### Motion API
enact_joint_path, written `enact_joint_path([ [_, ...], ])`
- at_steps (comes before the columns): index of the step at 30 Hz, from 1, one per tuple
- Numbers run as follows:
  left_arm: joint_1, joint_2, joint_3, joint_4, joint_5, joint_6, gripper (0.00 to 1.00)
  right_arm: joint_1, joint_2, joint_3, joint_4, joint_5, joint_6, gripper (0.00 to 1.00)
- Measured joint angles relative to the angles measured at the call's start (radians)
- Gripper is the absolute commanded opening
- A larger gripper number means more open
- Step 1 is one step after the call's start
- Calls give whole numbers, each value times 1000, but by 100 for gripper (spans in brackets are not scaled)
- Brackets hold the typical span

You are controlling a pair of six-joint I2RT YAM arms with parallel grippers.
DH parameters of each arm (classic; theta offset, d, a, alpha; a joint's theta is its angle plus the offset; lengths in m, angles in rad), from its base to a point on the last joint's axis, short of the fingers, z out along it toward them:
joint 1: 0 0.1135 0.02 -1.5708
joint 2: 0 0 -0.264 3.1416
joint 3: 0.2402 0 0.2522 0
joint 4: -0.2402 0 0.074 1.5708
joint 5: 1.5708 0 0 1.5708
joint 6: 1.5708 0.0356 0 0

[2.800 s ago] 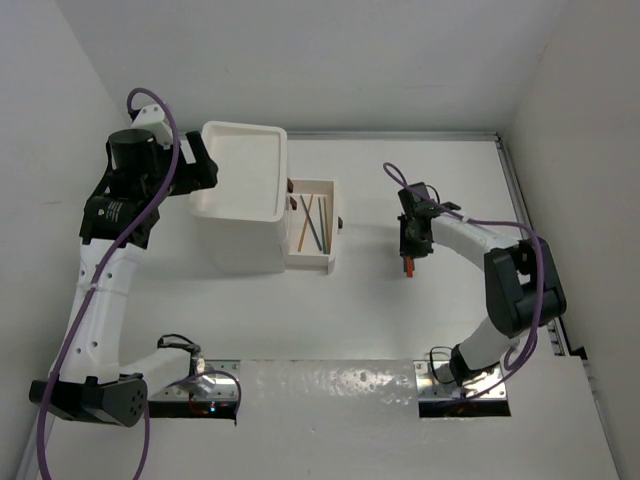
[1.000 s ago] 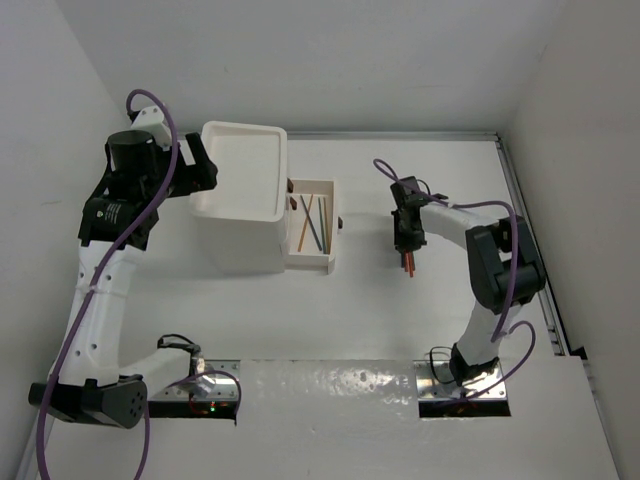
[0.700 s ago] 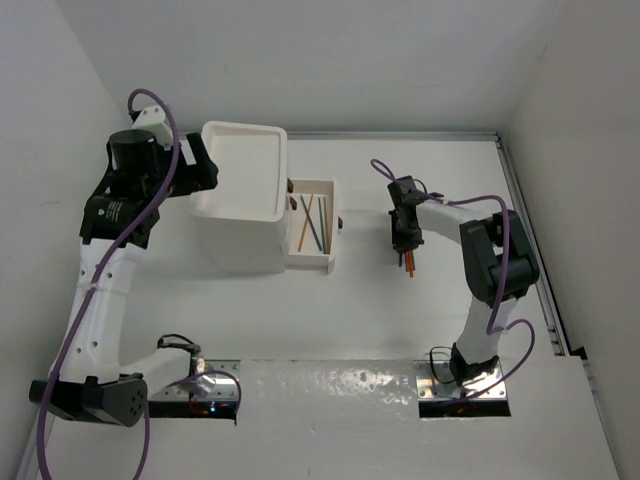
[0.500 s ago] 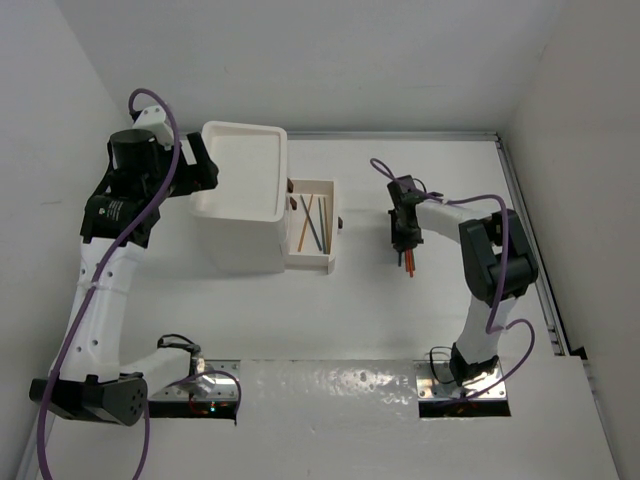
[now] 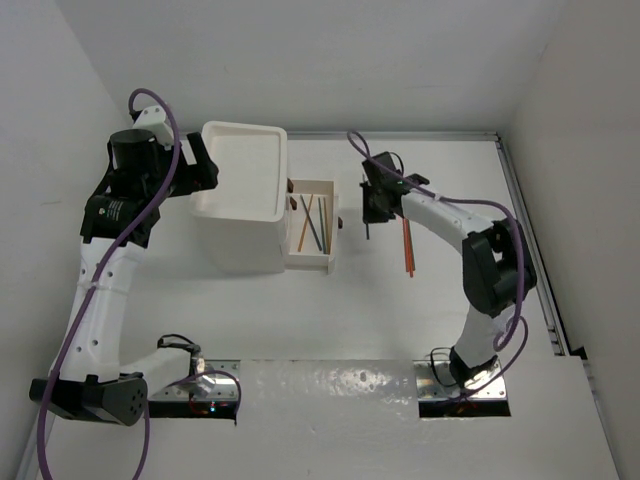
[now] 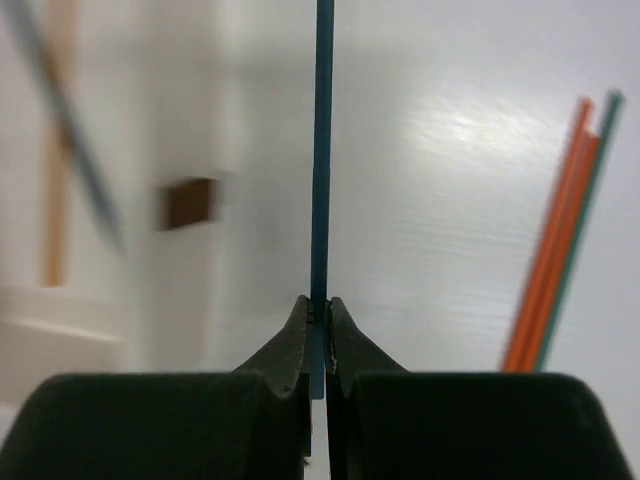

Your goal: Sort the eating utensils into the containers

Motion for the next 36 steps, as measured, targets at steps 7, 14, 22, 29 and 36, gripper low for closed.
enact_joint_path([
  [7,0,0,0,0,0,0,84,149,-53,150,68,-64,110,0],
  [14,0,-2,0,0,0,0,84,200,80,210,104,-117,220,8],
  [22,0,-17,0,-1,0,1,84,205,146,205,105,-106,256,26],
  [29,0,-25,-2,-1,0,0,84,193,-51,63,81,15,139,26],
  [36,0,-25,-4,-1,0,0,84,-12,-235,-196,56,51,54,26],
])
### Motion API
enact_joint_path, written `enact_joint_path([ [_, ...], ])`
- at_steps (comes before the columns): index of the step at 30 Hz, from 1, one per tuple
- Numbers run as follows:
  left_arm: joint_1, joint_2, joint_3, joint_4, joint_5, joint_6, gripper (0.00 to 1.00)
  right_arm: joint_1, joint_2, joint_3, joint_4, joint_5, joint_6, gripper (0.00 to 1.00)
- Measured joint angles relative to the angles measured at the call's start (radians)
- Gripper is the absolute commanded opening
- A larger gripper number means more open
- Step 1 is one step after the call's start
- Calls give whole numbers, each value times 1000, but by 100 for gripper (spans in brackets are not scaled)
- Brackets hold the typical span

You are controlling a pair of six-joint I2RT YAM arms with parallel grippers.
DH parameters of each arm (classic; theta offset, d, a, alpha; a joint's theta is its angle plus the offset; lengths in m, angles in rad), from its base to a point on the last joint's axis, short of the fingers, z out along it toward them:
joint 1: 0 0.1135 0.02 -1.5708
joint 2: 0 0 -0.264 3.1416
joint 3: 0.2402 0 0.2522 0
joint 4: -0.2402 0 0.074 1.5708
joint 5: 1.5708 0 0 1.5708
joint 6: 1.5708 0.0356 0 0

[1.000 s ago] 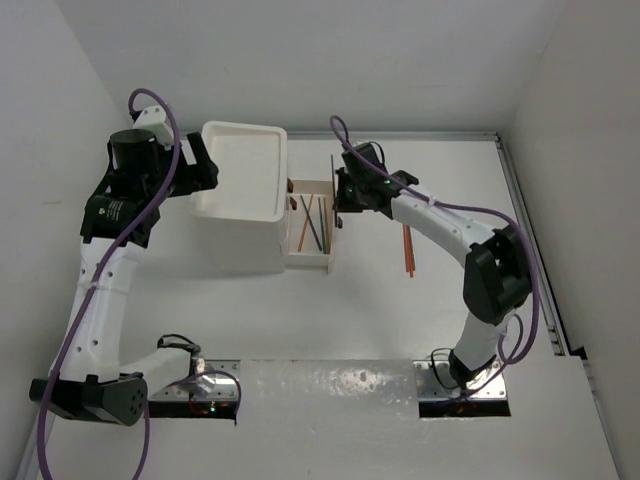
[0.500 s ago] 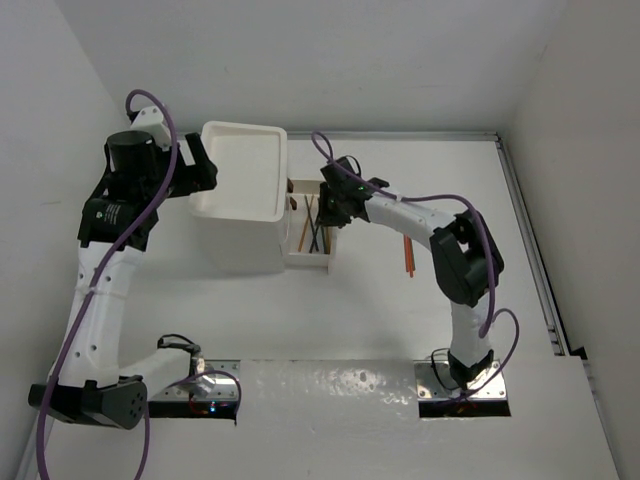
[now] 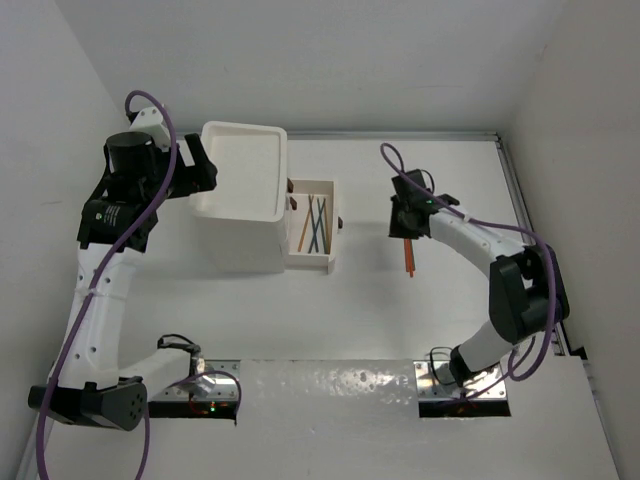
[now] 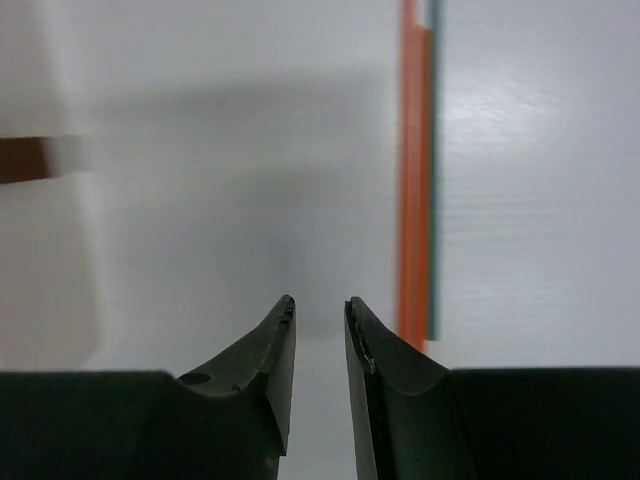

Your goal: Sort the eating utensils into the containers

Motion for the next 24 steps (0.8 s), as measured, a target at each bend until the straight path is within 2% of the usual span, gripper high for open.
enact_joint_path([
  [5,0,0,0,0,0,0,84,-113,13,-97,-47,0,-60,22],
  [24,0,0,0,0,0,0,84,-119,192,-71,-24,-26,-142,16],
])
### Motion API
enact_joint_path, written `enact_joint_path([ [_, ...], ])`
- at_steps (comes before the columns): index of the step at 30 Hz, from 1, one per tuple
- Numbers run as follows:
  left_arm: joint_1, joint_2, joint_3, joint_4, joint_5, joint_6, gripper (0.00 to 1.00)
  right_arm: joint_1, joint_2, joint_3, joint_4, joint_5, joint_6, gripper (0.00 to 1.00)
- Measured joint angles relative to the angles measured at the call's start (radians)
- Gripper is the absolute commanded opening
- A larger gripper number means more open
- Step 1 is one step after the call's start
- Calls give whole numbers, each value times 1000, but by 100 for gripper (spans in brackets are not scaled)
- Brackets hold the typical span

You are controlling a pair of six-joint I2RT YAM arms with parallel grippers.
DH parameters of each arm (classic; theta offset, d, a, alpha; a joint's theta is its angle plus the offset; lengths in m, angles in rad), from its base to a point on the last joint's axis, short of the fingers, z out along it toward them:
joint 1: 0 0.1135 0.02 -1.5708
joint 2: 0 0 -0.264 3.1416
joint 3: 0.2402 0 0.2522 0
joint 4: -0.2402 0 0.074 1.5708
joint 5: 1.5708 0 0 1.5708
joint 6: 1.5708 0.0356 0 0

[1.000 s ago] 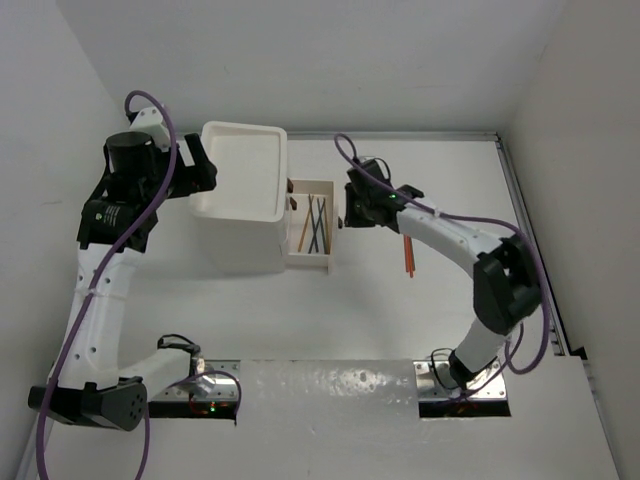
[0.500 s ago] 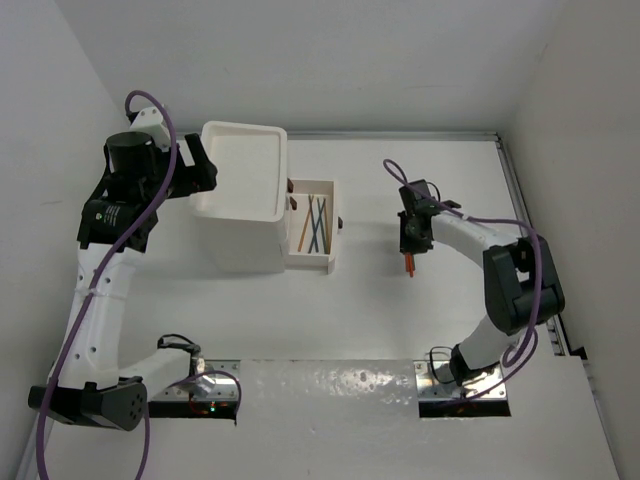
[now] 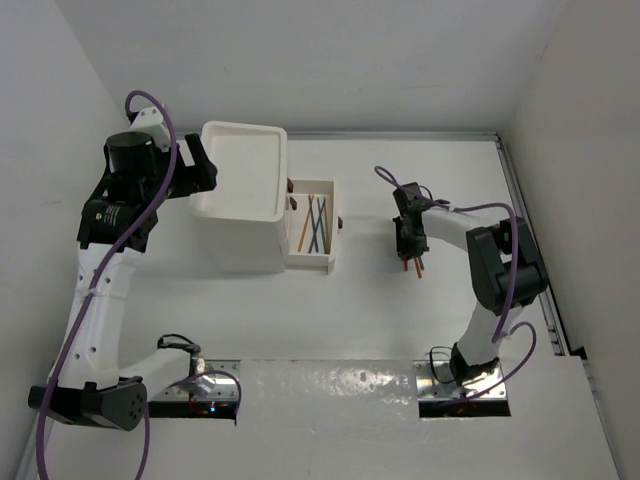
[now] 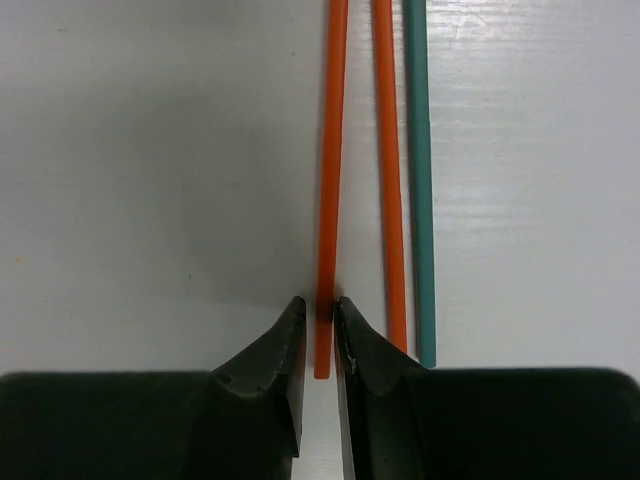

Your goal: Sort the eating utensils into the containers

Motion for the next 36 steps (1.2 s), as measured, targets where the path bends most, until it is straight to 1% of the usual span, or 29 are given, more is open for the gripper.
enact_joint_path([
  [3,0,0,0,0,0,0,84,-1,13,11,6,-3,-3,13],
  [4,0,0,0,0,0,0,84,-1,16,13,10,-4,-3,8],
  [6,0,0,0,0,0,0,84,-1,25,22,11,-13,-8,1],
  [12,0,0,0,0,0,0,84,0,40,49,14,-50,4,0],
  [15,0,0,0,0,0,0,84,19,32,75,-3,-68,28,0],
  [17,0,0,0,0,0,0,84,54,14,120,-21,-76,48,0],
  [20,0,0,0,0,0,0,84,134,-13,240,-37,-91,81,0],
  [23,0,0,0,0,0,0,84,218,-33,345,8,-126,143,0],
  [28,0,0,0,0,0,0,84,291,-28,369,93,-175,257,0],
  [29,0,0,0,0,0,0,84,298,-11,374,97,-180,275,1],
  [31,0,0,0,0,0,0,84,309,37,389,107,-195,305,8],
  [33,0,0,0,0,0,0,84,320,100,412,114,-209,327,17],
  [34,0,0,0,0,0,0,84,324,130,419,117,-213,336,24],
  [36,0,0,0,0,0,0,84,330,163,420,112,-219,346,29],
])
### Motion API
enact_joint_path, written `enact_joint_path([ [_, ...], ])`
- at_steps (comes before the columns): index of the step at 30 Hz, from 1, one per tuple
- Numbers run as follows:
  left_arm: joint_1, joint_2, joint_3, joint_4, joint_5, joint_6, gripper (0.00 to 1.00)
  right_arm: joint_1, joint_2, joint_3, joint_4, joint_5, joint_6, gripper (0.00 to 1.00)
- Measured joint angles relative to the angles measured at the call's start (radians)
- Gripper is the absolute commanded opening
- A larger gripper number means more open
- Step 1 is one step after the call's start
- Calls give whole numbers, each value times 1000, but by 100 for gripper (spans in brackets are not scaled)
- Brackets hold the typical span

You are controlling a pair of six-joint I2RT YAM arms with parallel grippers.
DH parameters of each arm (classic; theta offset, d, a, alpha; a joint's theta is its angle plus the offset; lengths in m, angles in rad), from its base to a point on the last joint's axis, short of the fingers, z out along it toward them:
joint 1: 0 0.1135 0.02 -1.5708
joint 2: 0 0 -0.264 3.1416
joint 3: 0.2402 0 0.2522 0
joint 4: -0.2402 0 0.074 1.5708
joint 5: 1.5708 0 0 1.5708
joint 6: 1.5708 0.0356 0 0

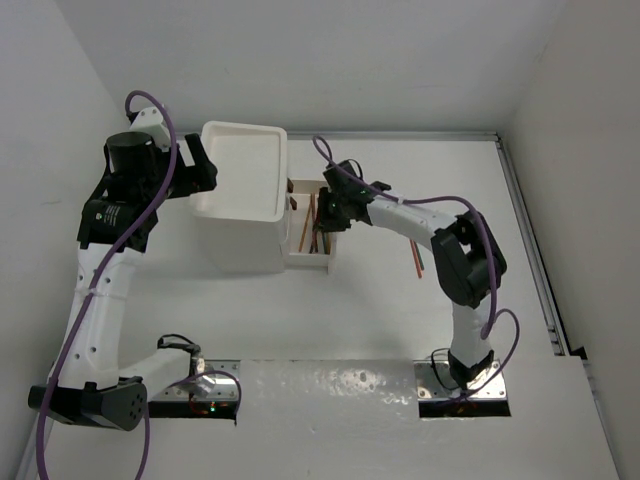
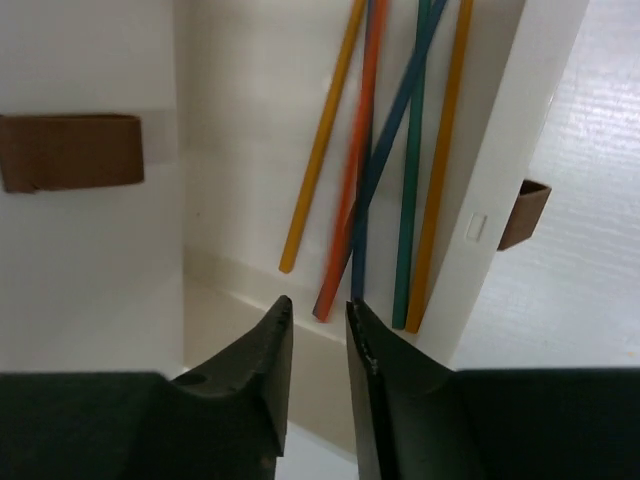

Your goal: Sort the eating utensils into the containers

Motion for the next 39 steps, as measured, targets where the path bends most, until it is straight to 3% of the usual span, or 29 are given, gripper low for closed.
enact_joint_path([
  [3,0,0,0,0,0,0,84,4,4,-3,-18,9,-5,32],
  [9,0,0,0,0,0,0,84,-13,-167,-130,-32,119,-104,25],
  [15,0,0,0,0,0,0,84,-206,-343,-276,-74,180,-257,25],
  [21,0,2,0,1,2,0,84,-365,-323,-403,-144,209,-380,25],
  [39,0,27,0,1,3,-3,84,-389,-187,-427,-146,193,-480,21],
])
